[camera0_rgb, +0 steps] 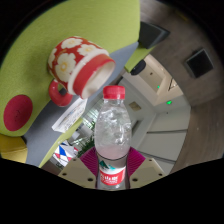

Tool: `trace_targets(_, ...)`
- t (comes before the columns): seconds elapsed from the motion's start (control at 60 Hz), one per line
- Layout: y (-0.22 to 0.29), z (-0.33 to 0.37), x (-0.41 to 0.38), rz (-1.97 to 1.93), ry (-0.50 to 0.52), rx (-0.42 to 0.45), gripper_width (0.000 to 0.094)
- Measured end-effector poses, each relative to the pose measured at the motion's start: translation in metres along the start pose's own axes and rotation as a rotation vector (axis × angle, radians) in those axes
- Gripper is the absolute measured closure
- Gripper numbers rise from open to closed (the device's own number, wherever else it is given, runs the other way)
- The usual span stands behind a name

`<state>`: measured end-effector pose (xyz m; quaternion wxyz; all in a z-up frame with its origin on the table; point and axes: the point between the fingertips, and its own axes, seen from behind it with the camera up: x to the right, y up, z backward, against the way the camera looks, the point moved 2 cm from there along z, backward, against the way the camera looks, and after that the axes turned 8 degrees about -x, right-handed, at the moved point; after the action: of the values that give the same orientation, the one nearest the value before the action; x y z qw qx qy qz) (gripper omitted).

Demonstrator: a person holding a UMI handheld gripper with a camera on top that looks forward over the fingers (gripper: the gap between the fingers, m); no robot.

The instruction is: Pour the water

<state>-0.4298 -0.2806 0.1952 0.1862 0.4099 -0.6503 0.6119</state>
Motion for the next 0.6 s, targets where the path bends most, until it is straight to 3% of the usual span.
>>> trace_targets(0.117,0.012,0.0,-0.005,0.037,0.002,0.026,0.0608)
trace_targets(0.267,-0.008,0.001,0.013,-0.127,0.001,-0.003,0.0609)
trace_targets(0.483,-0.075,0.024,0.051,-1.011,0.096,-0.127,0.0608)
trace_targets(0.6,-0.094,0.045,0.041,-1.506,0.224,-0.18,0.0607)
